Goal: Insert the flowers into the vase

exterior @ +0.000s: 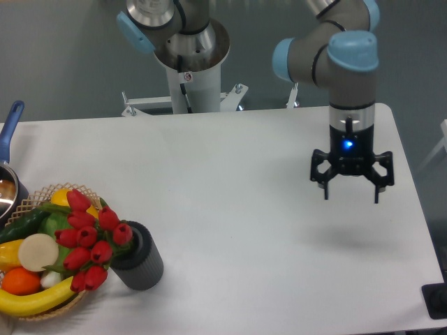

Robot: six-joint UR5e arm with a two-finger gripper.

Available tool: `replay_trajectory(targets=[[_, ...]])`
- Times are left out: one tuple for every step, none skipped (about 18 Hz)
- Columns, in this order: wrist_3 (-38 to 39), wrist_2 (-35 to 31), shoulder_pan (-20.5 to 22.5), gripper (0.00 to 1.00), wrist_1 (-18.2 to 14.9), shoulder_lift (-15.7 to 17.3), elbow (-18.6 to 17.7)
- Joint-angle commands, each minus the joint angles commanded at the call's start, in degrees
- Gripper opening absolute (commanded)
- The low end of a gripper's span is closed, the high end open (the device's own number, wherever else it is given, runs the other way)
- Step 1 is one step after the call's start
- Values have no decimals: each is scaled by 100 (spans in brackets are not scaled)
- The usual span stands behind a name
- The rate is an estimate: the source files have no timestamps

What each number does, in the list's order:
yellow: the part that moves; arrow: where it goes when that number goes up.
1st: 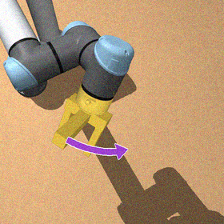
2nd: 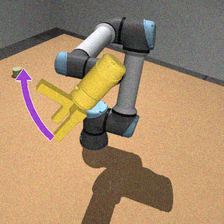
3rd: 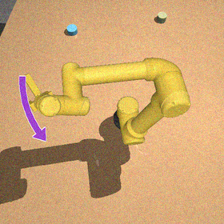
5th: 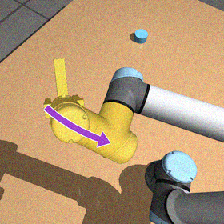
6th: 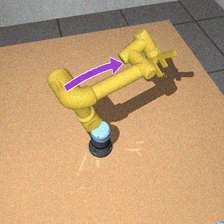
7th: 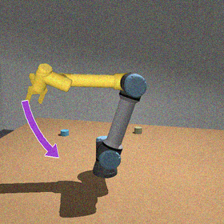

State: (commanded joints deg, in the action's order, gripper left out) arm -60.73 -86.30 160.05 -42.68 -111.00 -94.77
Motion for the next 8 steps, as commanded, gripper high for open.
replay_trajectory(targets=[[-9, -70, -9, 100, -456, -52, 246], [-9, -106, -9, 100, -870, -105, 492], [-18, -124, -9, 100, -1196, -158, 677], [-18, -185, -9, 100, -1451, -193, 809], [-27, -246, -9, 100, -1619, -228, 889], [-27, -273, 0, 100, -1725, -237, 951], [-36, -299, 0, 100, -1848, -237, 1012], [-44, -308, -9, 100, -1928, -237, 978]])
